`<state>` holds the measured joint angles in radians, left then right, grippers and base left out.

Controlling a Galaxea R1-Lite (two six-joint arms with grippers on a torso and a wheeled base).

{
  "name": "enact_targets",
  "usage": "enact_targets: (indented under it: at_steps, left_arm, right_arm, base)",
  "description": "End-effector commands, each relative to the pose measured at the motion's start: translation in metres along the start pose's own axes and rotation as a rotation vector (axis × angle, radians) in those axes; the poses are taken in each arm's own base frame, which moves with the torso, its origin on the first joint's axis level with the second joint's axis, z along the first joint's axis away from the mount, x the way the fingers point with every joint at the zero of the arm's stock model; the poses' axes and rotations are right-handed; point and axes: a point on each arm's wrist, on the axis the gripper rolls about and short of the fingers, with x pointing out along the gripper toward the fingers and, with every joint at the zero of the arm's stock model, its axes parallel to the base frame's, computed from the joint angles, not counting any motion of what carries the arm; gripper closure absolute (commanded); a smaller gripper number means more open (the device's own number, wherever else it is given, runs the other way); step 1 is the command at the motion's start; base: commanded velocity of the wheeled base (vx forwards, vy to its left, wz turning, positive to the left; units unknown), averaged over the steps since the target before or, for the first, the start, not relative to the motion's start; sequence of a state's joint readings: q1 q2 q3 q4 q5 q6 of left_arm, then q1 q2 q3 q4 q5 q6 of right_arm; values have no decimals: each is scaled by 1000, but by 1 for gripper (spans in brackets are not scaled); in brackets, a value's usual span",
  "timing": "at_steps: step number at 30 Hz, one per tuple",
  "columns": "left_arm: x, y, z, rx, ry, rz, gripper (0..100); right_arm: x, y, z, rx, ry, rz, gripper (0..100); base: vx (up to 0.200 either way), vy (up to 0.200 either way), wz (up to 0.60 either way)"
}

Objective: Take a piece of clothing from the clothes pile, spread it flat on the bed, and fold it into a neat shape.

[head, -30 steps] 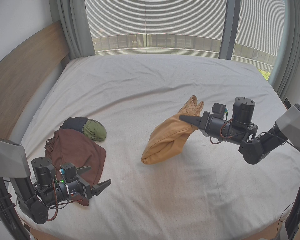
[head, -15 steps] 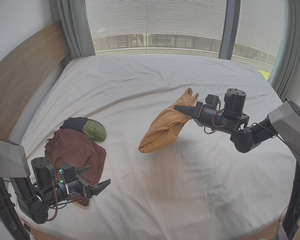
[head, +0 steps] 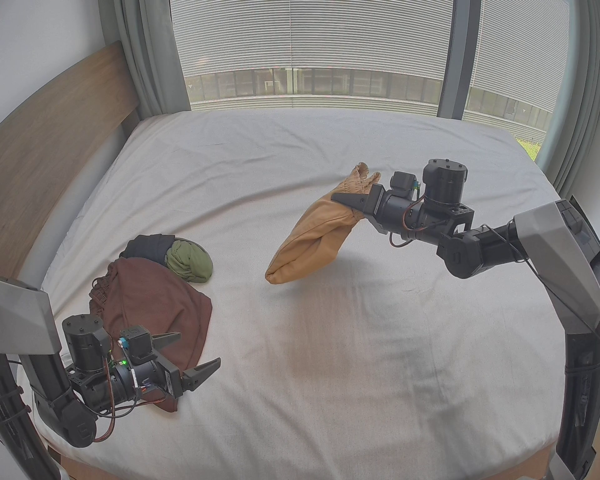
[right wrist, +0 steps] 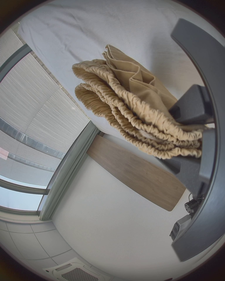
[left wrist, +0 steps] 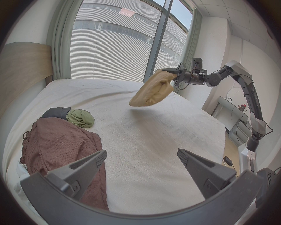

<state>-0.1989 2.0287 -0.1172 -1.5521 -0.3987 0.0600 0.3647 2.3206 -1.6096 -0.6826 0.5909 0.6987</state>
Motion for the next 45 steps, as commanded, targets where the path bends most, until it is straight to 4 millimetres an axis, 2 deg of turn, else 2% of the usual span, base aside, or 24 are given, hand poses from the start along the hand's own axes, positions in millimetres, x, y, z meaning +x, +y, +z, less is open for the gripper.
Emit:
enact_targets:
  at_steps: [1,3,6,8,11,14,15,17,20,23,33,34,41,45]
  left_arm:
    - [2,1,-2,-4,8,0,0]
    - [4,1,-5,-9,21,0,0]
    - [4,2,-6,-11,25,-1,0]
    - [4,2,-6,-10,22,0,0]
    - [4,2,-6,-11,23,1,0]
    - [4,2,-6,-12,25,1,0]
    - [4,2,-6,-12,25,1,0]
    - [4,1,-6,-11,25,-2,0]
    - [4,1,-6,-11,26,-2,0]
    - [4,1,-6,-9,24,-3,0]
    - [3,1,-5,-8,20,-3,0]
    - [3,1,-5,-8,20,-3,0]
    - [4,1,-4,-8,18,-2,0]
    - [4,1,-4,-6,15,-1,0]
  right_arm:
    - [19,-25,-4,8,5,-14,100]
    - [22,-39,-13,24,21,-35,100]
    - [23,-69,-34,51,55,-87,100]
    - [18,-87,-52,65,88,-128,100]
    - [3,-106,-65,81,116,-180,100]
    - [-11,-115,-82,99,139,-212,100]
    - [-11,-115,-82,99,139,-212,100]
    - [-25,-122,-91,106,129,-236,100]
    - [-36,-128,-100,111,115,-270,100]
    - [-41,-133,-110,114,109,-286,100]
    - [-41,-142,-123,103,76,-319,100]
    - [-42,-144,-123,102,71,-319,0]
    - [-49,-146,-120,98,54,-329,0]
    - [-72,-145,-106,104,28,-371,0]
  base:
    - [0,0,0]
    - [0,0,0]
    - [0,0,0]
    - [0,0,0]
    - [0,0,0]
    - [0,0,0]
    - [0,0,0]
    - [0,0,0]
    - [0,0,0]
    - [0,0,0]
    - [0,0,0]
    - [0,0,0]
    - [0,0,0]
    - [0,0,0]
